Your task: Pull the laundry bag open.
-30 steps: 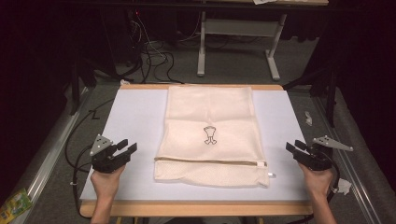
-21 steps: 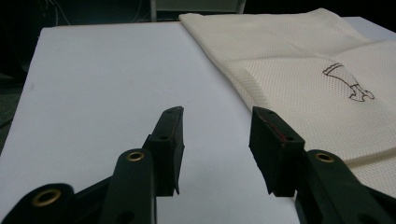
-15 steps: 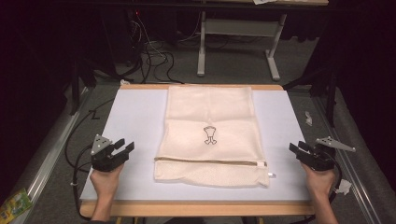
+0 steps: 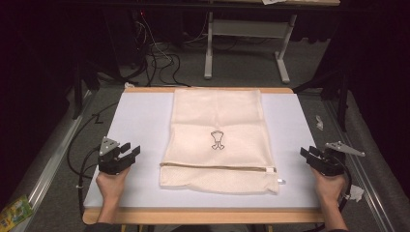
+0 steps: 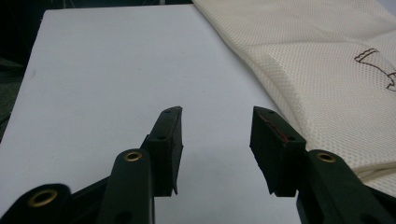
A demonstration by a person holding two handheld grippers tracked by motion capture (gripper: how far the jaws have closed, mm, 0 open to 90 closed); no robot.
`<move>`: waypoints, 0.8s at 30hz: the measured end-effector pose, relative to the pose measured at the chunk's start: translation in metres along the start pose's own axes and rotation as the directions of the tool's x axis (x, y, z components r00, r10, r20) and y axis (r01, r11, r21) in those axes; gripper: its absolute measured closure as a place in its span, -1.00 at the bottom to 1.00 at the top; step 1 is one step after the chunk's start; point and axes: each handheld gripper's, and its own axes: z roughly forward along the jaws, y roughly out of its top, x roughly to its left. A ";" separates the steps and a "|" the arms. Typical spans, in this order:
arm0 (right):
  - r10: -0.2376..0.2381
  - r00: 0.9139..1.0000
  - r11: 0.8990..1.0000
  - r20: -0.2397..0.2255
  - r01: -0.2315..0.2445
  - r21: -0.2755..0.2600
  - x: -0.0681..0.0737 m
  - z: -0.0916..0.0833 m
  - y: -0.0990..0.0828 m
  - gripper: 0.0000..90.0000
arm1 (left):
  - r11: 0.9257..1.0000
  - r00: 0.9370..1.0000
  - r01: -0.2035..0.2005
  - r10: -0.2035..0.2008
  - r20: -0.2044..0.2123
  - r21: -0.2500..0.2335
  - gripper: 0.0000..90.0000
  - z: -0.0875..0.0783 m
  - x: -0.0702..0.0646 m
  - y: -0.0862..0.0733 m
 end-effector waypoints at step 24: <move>-0.027 0.998 0.999 0.064 0.025 0.037 0.000 0.017 -0.001 0.30 | 0.999 0.999 0.008 -0.006 -0.054 0.038 0.21 0.026 0.002 -0.006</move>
